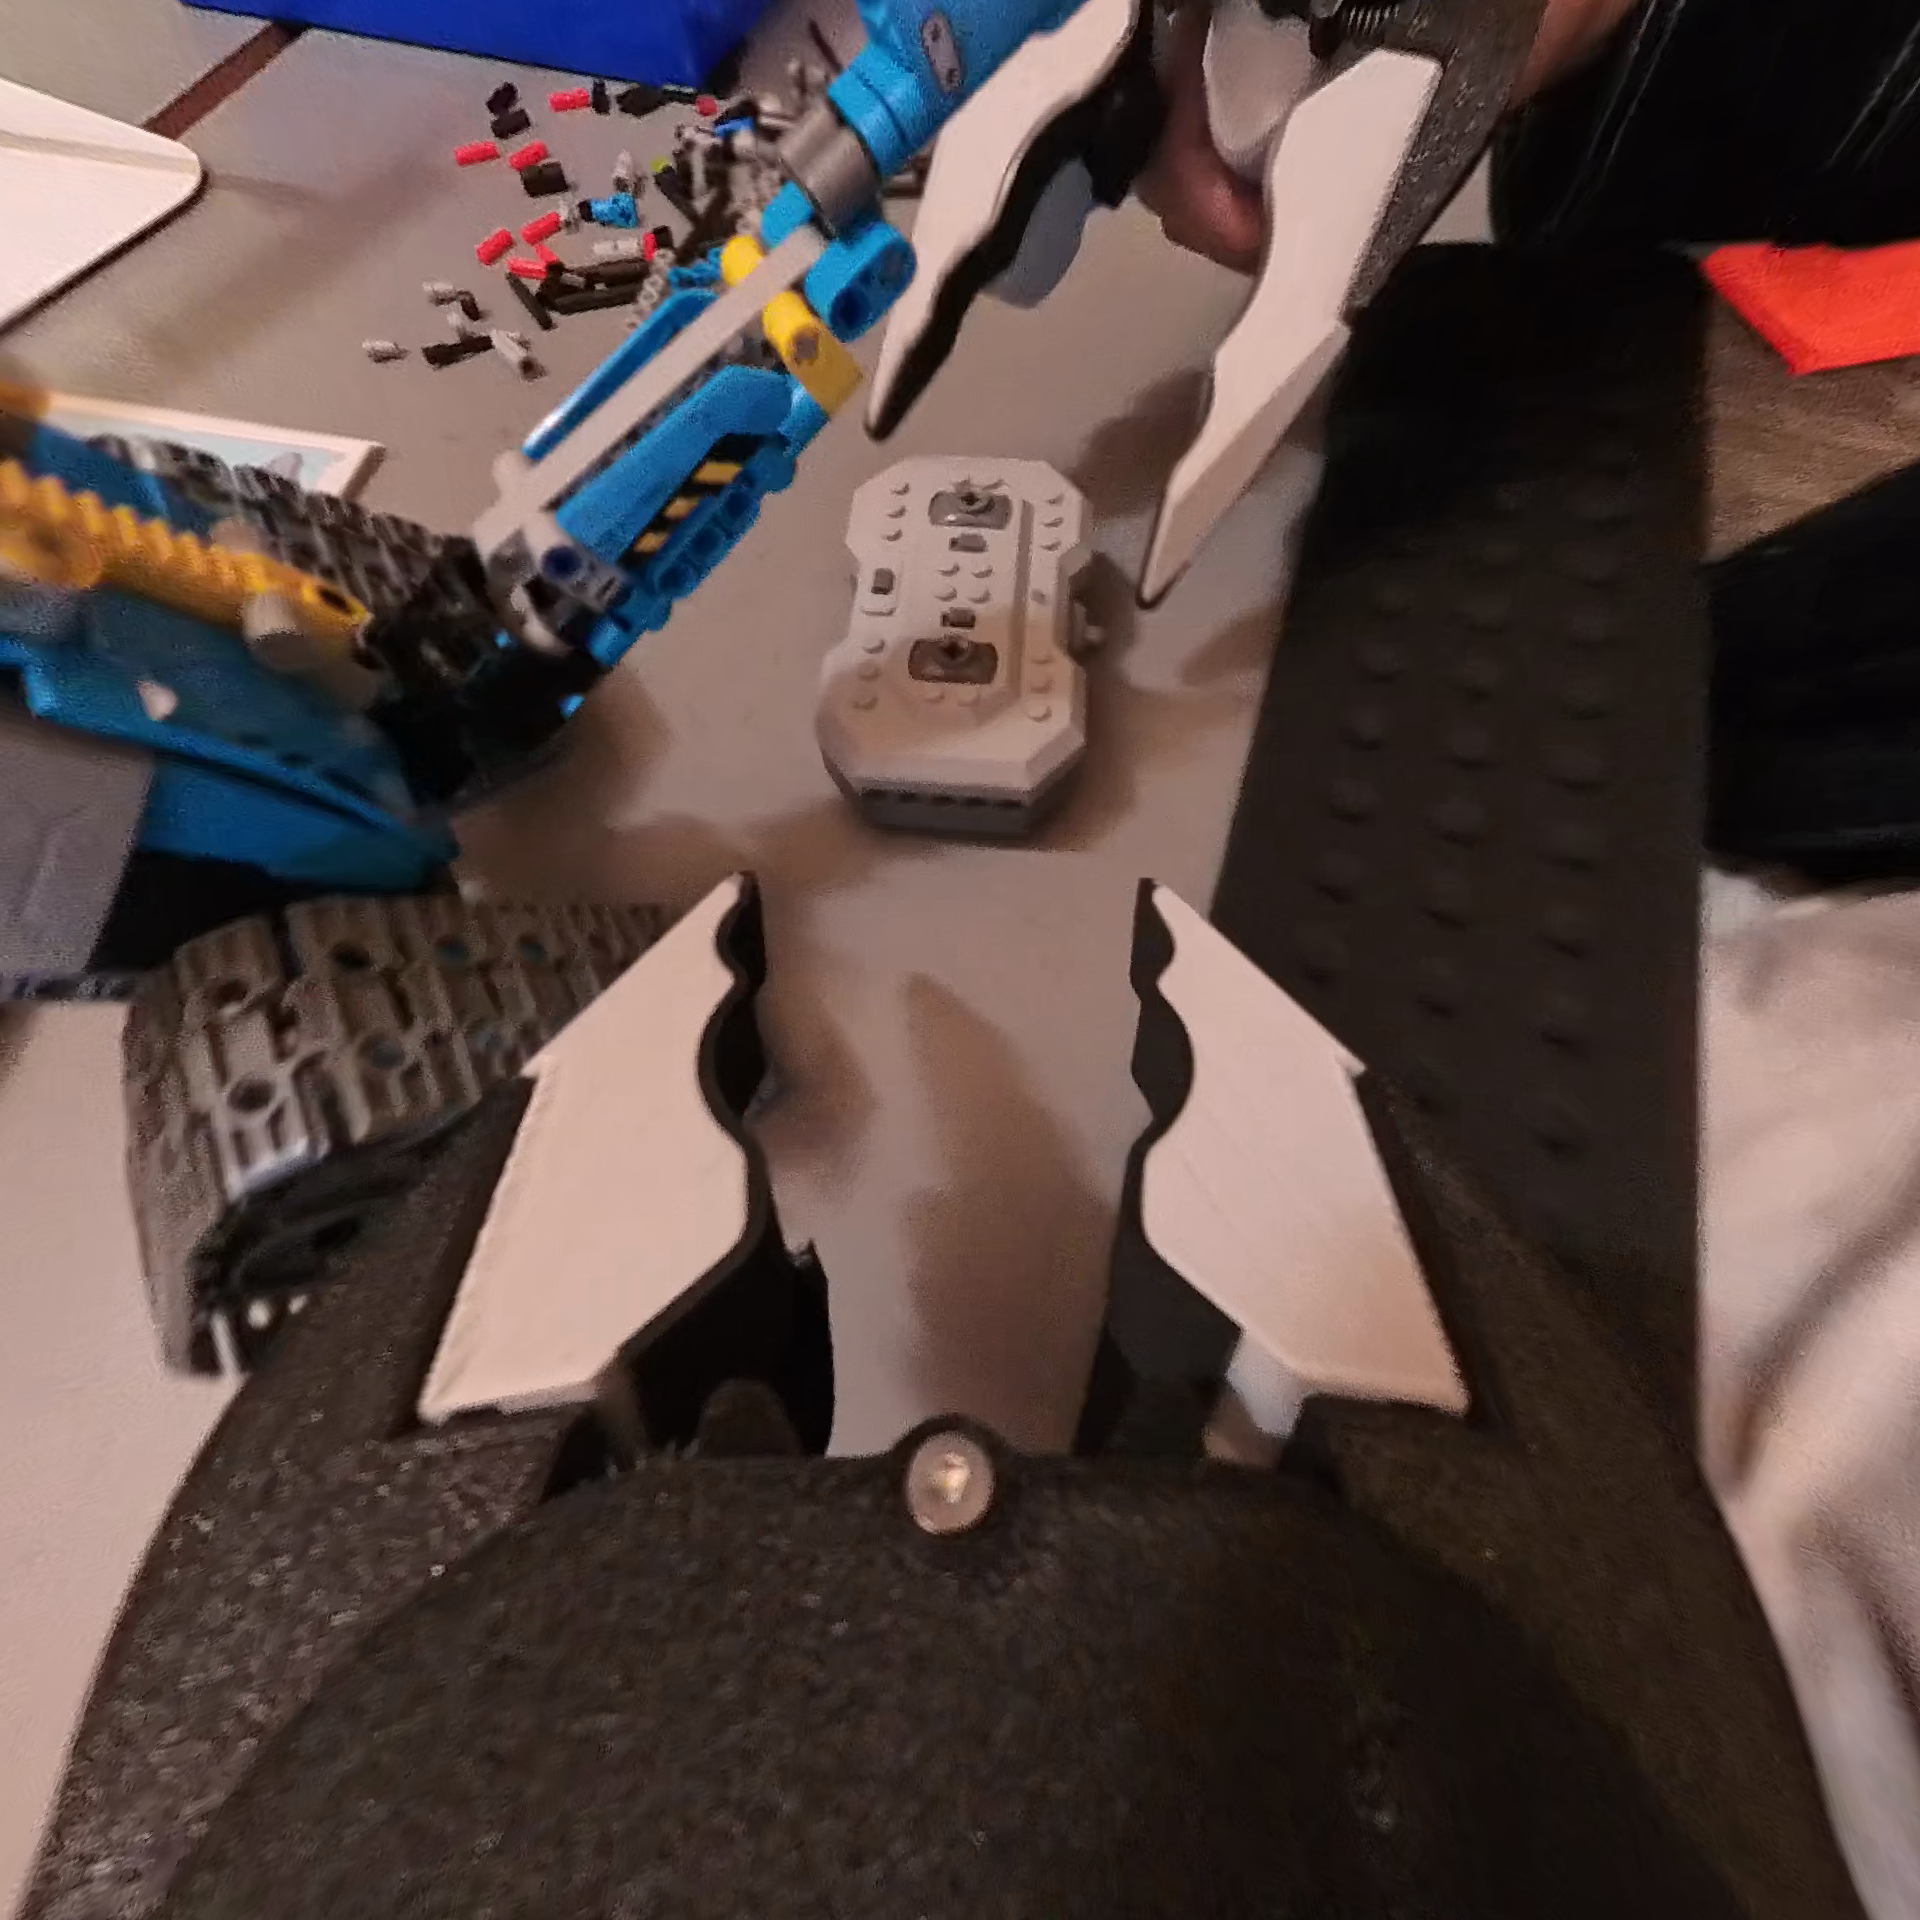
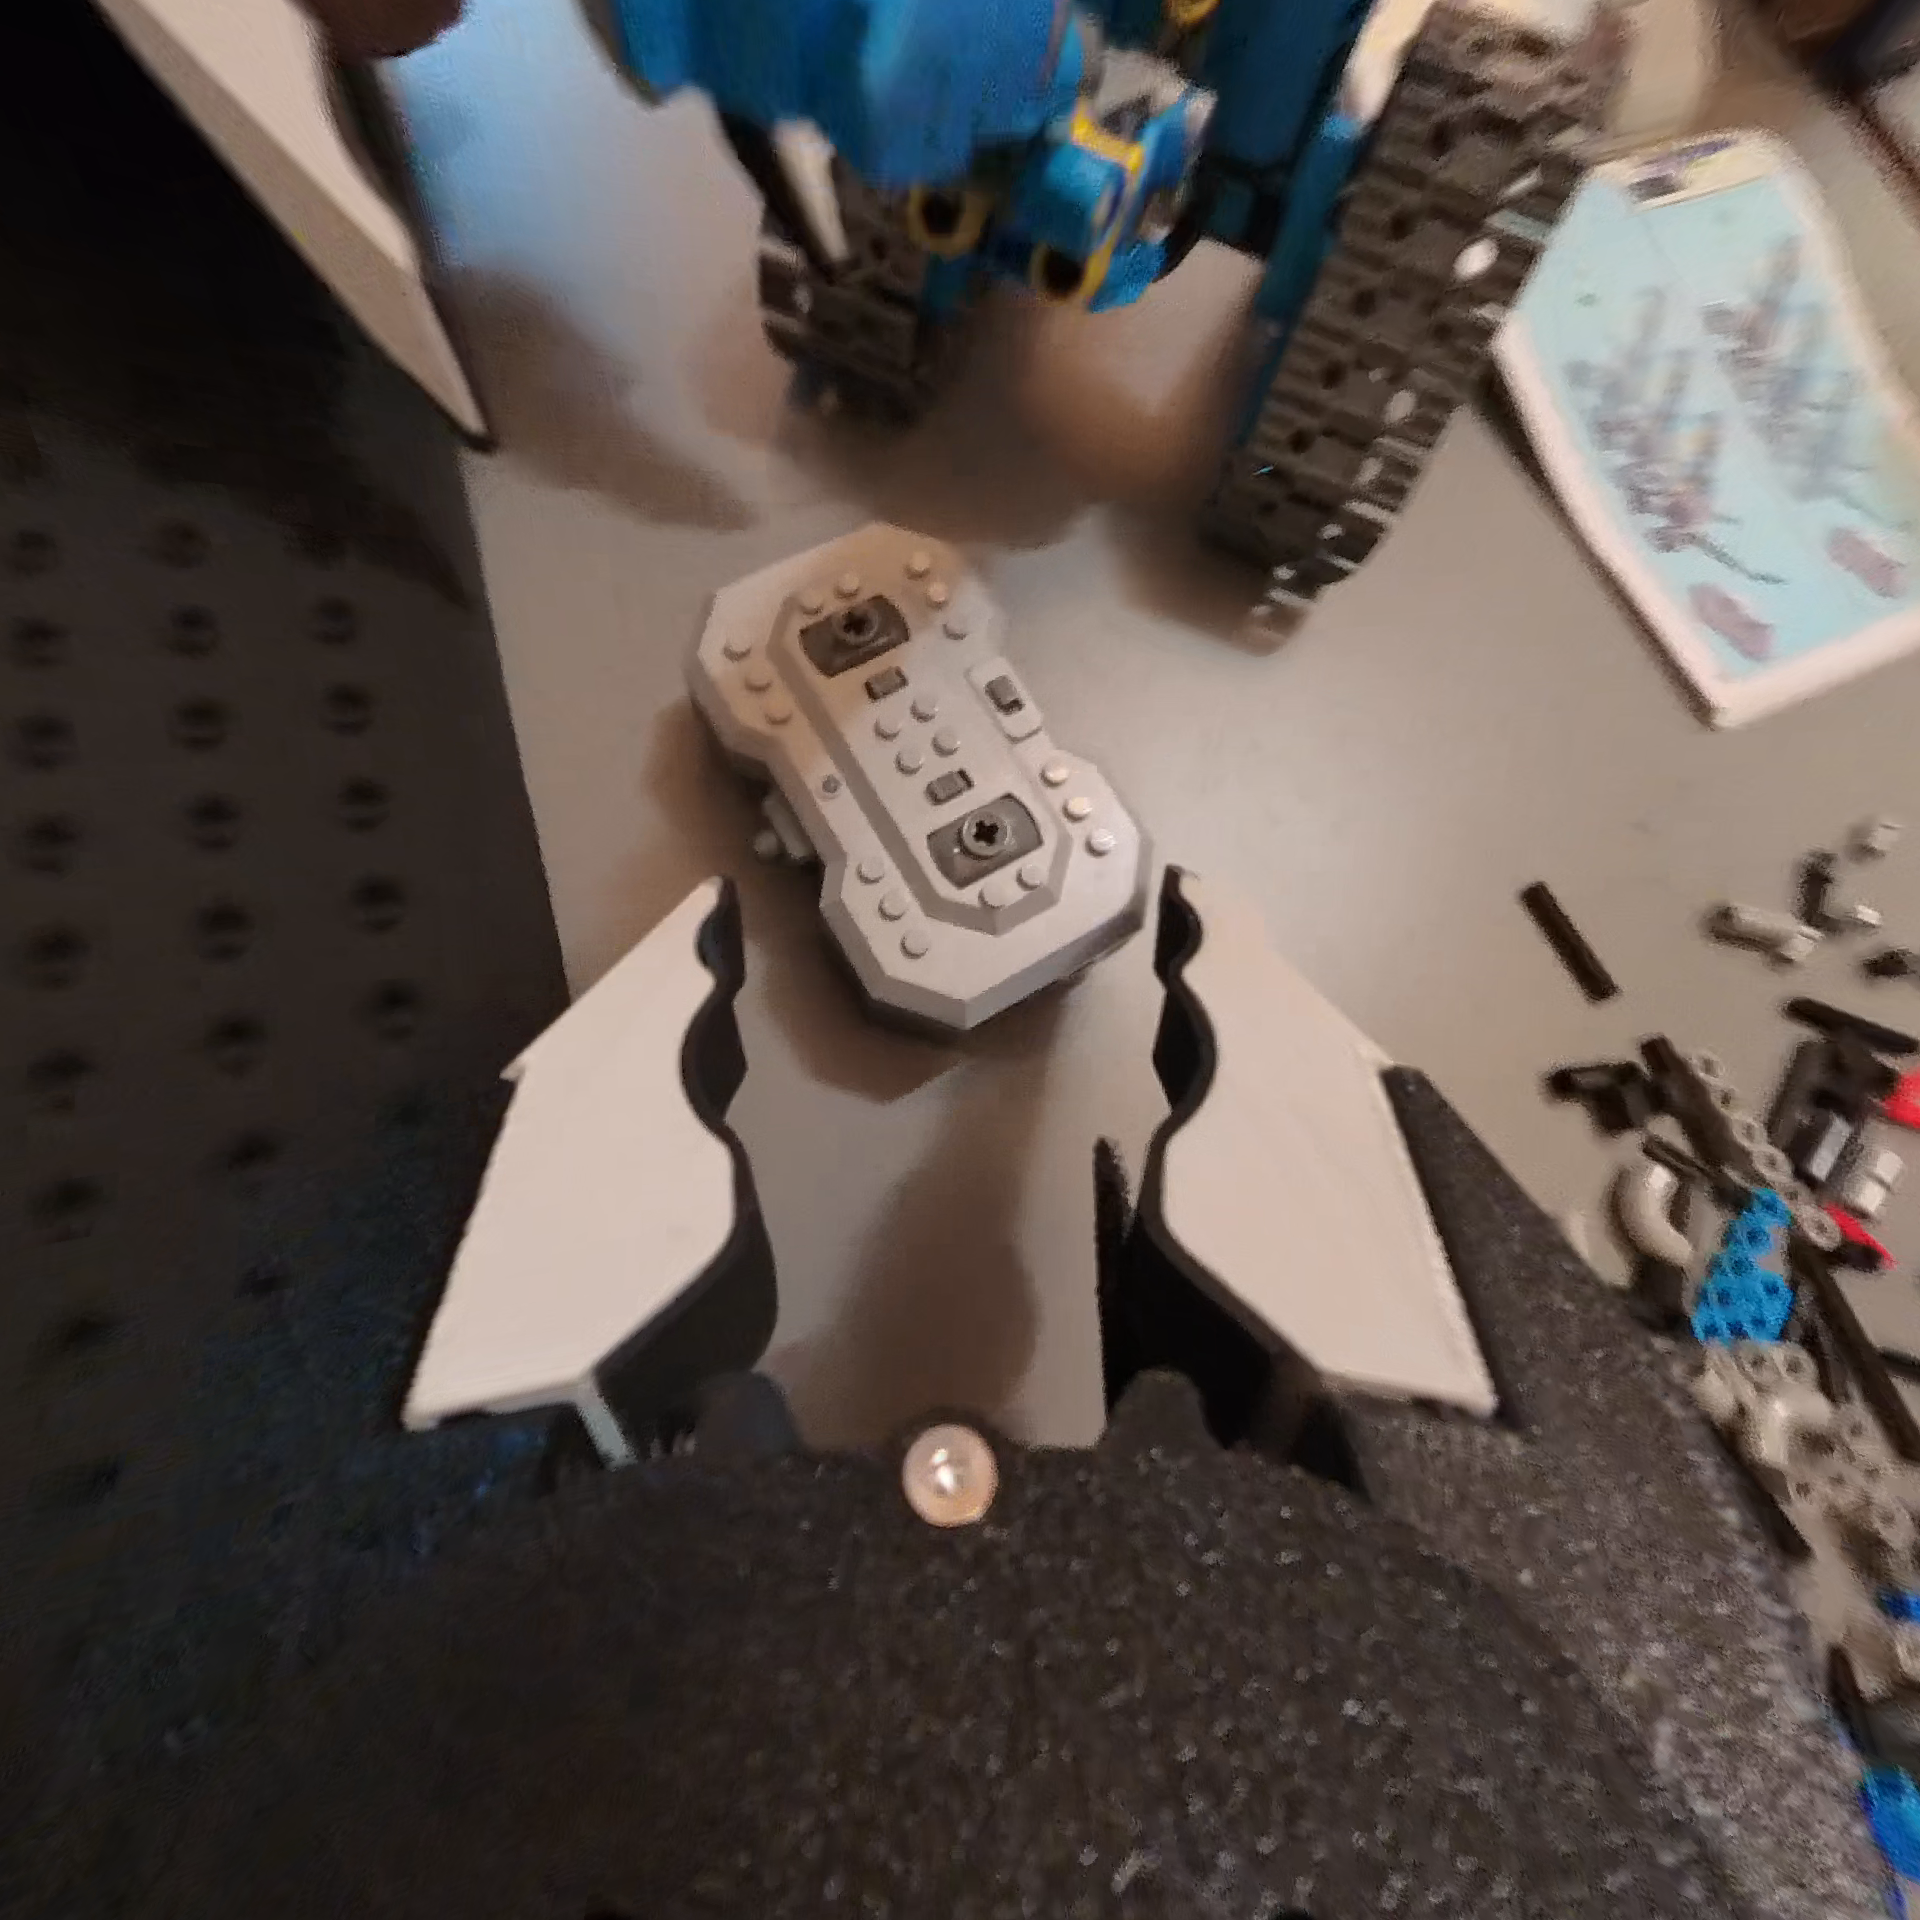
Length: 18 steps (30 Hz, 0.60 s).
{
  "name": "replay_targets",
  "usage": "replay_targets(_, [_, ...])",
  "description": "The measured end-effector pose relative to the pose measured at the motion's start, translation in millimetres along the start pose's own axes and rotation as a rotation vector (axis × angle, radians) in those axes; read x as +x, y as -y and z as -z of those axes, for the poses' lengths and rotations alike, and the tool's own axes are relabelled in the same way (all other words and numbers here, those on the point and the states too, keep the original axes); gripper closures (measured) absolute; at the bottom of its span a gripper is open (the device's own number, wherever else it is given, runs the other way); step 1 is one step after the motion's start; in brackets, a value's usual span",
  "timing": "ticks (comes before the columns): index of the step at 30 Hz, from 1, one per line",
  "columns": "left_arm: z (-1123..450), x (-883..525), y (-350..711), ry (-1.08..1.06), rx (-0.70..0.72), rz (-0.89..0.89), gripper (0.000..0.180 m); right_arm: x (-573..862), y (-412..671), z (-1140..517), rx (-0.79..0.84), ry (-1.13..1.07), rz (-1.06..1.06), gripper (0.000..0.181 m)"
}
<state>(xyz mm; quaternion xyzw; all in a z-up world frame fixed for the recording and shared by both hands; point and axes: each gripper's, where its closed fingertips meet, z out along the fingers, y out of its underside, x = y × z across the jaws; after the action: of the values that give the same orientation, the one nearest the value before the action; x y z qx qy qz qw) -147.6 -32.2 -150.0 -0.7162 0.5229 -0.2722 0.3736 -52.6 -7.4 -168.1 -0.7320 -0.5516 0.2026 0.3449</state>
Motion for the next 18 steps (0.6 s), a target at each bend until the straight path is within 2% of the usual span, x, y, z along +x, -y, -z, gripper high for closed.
replay_targets(4, [-26,-4,0,0.024,-0.034,0.009,0.107,5,-6,-10,-0.008,0.051,0.073,0.111])
replay_targets(9, [-39,0,2,0.062,-0.053,-0.043,0.111,0,-3,-12,0.027,0.052,0.051,0.114])
replay_targets(14, [-36,10,-12,0.085,-0.141,-0.148,0.117,-19,4,-13,-0.008,0.075,-0.144,0.115])
replay_targets(16, [-26,18,-14,0.017,-0.163,-0.092,0.117,-34,7,-11,-0.047,0.092,-0.21,0.115])
replay_targets(18, [-9,26,-15,-0.061,-0.162,-0.006,0.118,-47,26,-7,-0.003,0.099,-0.274,0.115])
